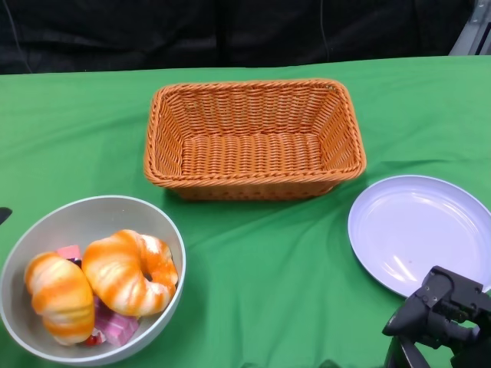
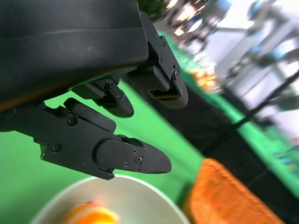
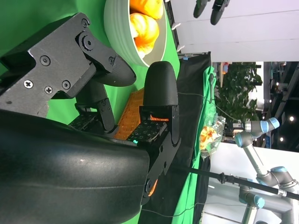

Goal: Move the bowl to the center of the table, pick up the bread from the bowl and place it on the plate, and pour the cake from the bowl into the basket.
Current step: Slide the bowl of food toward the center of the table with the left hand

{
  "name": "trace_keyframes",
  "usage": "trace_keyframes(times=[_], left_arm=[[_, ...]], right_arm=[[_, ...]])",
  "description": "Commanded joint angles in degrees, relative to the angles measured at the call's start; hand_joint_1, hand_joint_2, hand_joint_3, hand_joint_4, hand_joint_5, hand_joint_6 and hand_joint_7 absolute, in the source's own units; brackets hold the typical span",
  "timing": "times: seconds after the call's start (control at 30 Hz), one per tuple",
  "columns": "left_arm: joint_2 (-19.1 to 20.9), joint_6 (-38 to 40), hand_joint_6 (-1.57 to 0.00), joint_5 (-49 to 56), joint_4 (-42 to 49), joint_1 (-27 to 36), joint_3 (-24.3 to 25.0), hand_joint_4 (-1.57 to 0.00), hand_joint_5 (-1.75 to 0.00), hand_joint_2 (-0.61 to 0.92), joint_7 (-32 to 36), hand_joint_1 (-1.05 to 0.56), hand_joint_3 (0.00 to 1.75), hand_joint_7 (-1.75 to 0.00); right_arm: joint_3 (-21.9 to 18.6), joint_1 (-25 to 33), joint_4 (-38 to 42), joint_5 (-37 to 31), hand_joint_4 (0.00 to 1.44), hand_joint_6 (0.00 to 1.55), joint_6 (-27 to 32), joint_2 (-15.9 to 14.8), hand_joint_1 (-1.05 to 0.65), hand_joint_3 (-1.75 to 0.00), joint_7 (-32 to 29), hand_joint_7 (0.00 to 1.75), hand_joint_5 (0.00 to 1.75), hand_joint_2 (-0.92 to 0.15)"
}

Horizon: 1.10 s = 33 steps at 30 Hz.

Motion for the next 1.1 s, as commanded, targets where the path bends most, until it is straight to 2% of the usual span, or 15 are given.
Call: trace_keyframes(times=[0.03,0.1,0.27,0.43,0.47,0.53,0.67,0.8,0.87,1.0,1.1], left_arm=[[3.67,4.66,-0.58,-0.66,-0.68,-0.53,-1.12,-0.58,-0.10,0.92,-3.86,-0.66,0.31,0.00],[6.34,9.61,-0.42,-2.45,-0.43,-1.28,-1.94,-0.43,-0.02,0.92,-8.82,-0.72,0.55,0.00],[7.62,18.18,-0.32,-8.74,2.94,-4.44,-0.52,-0.31,0.00,0.92,-14.59,-0.71,0.69,0.00],[7.20,22.40,-0.27,-15.38,8.88,-7.58,1.35,-0.25,0.00,0.92,-16.98,-0.71,0.69,0.00],[7.41,23.60,-0.20,-16.43,10.04,-8.17,1.37,-0.19,0.00,0.92,-17.72,-0.73,0.68,0.00],[7.79,26.55,-0.14,-17.89,12.28,-9.41,1.17,-0.14,0.00,0.92,-18.90,-0.73,0.68,0.00],[8.41,31.59,-0.12,-17.79,15.19,-11.30,-0.22,-0.10,0.00,0.92,-18.90,-0.71,0.62,0.00],[9.89,33.80,-0.06,-16.38,18.54,-12.79,-3.09,-0.05,0.00,0.92,-20.99,-0.68,0.67,0.00],[10.05,33.88,-0.05,-16.25,19.00,-13.06,-3.31,-0.04,0.00,0.92,-21.24,-0.68,0.68,0.00],[10.23,40.85,-0.05,-16.08,18.67,-14.32,-5.82,-0.06,-0.01,0.92,-22.82,-0.64,0.67,0.00],[10.33,43.12,-0.04,-15.99,17.29,-14.26,-6.64,-0.07,-0.02,0.92,-22.90,-0.64,0.67,0.00]], right_arm=[[0.04,-0.18,0.39,-0.43,0.83,0.74,-1.19,0.06,-0.05,-1.19,-0.33,1.26,1.54,-0.45],[0.43,-0.34,0.80,-0.97,0.83,0.74,-1.66,0.18,-0.09,-1.18,-0.46,1.26,1.54,-0.45],[1.12,-0.44,1.28,-0.98,0.82,0.75,-1.81,0.53,-0.13,-1.14,-0.65,1.25,1.54,-0.46],[1.46,-0.46,1.29,-1.11,0.83,0.75,-1.75,0.58,-0.14,-1.12,-0.83,1.24,1.54,-0.46],[1.52,-0.49,1.29,-1.23,0.82,0.75,-1.79,0.57,-0.14,-1.12,-0.88,1.24,1.54,-0.47],[1.61,-0.46,1.25,-1.37,0.82,0.75,-1.86,0.57,-0.13,-1.12,-0.97,1.24,1.54,-0.47],[2.05,-0.51,1.03,-1.35,0.82,0.75,-1.29,0.71,-0.14,-1.12,-1.32,1.24,1.54,-0.47],[2.25,-0.58,1.09,-1.55,0.83,0.76,-1.51,0.56,-0.13,-1.12,-1.45,1.23,1.54,-0.47],[2.29,-0.59,1.09,-1.54,0.83,0.76,-1.53,0.49,-0.13,-1.12,-1.52,1.23,1.54,-0.47],[2.46,-1.07,1.39,-1.55,0.83,0.76,-1.42,0.50,-0.12,-1.13,-1.57,1.23,1.54,-0.46],[2.52,-1.33,1.53,-1.83,0.83,0.76,-1.28,0.51,-0.12,-1.13,-1.71,1.23,1.54,-0.46]])
